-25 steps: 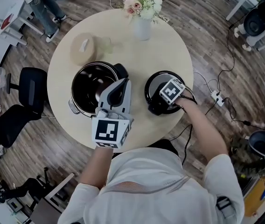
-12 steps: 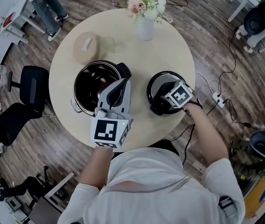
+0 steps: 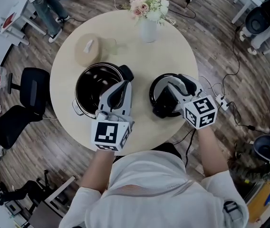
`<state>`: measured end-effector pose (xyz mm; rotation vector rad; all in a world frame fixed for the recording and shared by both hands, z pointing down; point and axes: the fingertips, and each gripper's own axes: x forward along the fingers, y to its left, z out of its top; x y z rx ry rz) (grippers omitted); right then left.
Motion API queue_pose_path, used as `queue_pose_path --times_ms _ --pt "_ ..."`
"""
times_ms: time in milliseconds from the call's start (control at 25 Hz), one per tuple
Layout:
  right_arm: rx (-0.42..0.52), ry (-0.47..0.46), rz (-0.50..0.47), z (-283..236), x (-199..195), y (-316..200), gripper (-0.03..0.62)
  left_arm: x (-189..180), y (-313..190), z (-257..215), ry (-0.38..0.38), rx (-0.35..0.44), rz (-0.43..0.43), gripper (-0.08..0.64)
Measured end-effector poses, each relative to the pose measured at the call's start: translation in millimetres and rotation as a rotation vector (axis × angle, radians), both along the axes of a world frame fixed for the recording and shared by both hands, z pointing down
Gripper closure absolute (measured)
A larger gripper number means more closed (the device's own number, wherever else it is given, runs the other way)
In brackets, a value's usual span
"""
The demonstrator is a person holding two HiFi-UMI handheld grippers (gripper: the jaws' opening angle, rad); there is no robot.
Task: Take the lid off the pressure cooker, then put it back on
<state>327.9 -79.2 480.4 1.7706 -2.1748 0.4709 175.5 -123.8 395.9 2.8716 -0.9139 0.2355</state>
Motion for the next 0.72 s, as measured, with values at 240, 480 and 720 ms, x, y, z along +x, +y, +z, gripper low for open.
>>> queue_pose_path --times_ms 240,480,720 --pt "0.250 0.027 0.120 -64 10 19 0.567 -2 0 -2 0.007 -0.002 0.002 0.555" --pt "0.324 0.113 0.158 -89 15 30 0.591 -5 -1 -2 0.012 -0.007 0.007 0.555" --pt "0.322 0.101 0.183 -91 21 35 0.591 -6 2 -3 0.016 -0.008 0.012 0.555"
